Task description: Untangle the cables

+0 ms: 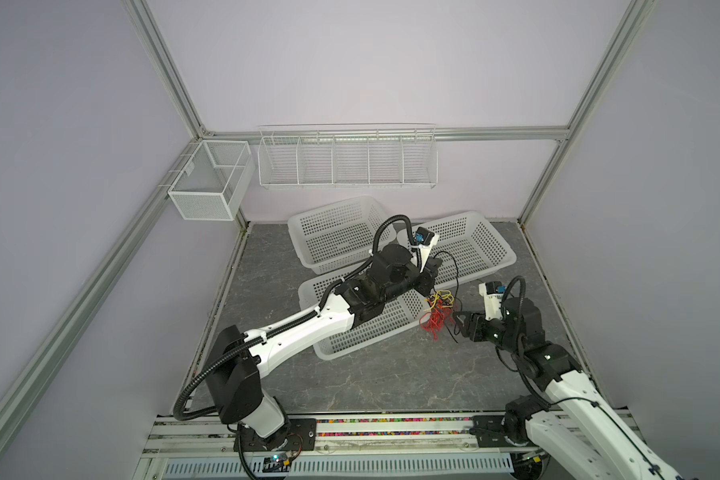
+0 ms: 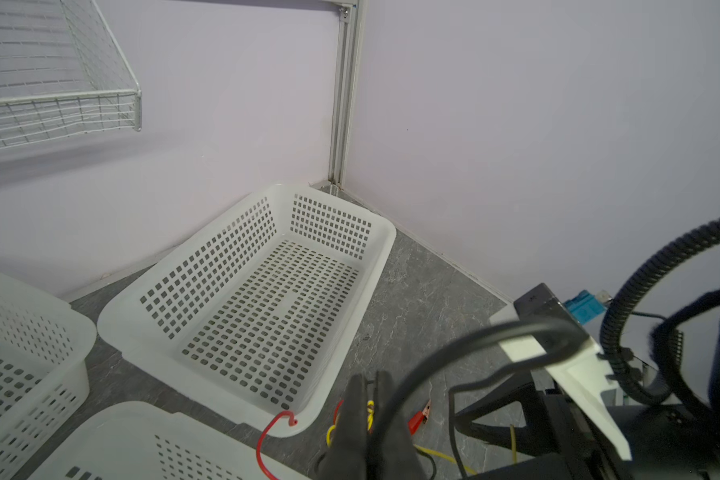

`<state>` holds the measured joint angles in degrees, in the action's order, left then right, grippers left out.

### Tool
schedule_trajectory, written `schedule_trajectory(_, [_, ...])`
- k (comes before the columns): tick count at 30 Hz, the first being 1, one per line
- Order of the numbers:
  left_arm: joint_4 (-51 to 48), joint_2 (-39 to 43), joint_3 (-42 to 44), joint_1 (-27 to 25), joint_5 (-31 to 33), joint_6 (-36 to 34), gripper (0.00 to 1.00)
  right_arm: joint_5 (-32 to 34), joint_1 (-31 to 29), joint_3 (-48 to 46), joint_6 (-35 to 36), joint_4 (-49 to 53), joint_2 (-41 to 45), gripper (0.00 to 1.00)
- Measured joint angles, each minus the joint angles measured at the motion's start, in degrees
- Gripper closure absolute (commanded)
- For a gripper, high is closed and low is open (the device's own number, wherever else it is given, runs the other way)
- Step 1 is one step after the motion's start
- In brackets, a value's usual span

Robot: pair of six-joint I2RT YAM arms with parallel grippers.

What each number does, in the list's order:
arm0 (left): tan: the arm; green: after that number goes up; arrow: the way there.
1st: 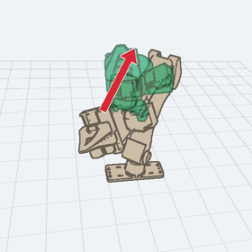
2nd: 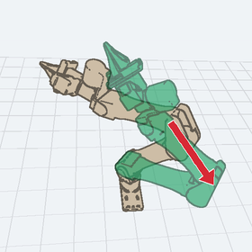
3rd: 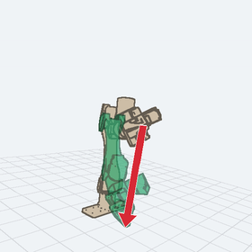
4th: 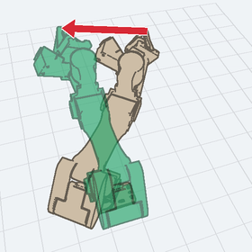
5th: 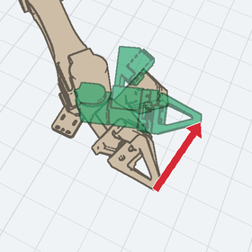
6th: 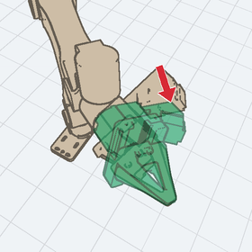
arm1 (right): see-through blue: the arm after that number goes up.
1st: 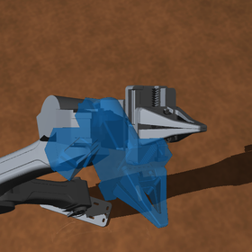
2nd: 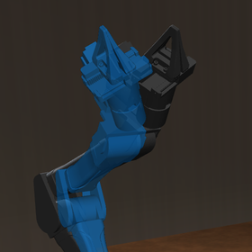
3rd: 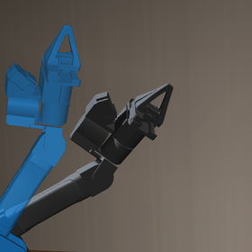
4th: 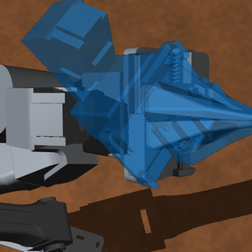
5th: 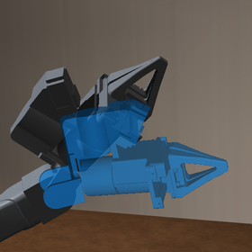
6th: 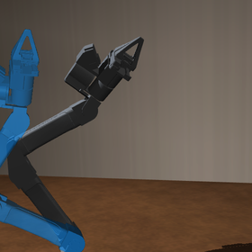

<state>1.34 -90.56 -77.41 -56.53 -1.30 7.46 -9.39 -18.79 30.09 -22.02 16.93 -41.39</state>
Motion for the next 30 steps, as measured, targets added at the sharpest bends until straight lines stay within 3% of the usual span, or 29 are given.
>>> schedule_trajectory(5, [0.0, 0.0, -1.2, -0.1, -1.2, 0.4, 1.0, -1.0, 0.0, -0.6, -0.3, -6.3, -5.0, 0.12])
schedule_trajectory(7, [-0.4, -0.1, -1.7, -0.1, -1.8, 0.5, 1.0, -0.9, -0.1, -0.6, -0.7, -8.7, -8.1, 0.08])
schedule_trajectory(21, [-0.1, -3.0, -3.7, -1.0, -8.3, 4.7, 1.0, 4.2, -0.6, -0.6, -3.7, -23.8, -22.5, 0.11])
schedule_trajectory(30, [0.9, -5.4, -3.8, -1.5, -12.5, 8.4, 1.0, 6.7, -0.9, 1.8, -5.1, -25.4, -29.4, 0.15])
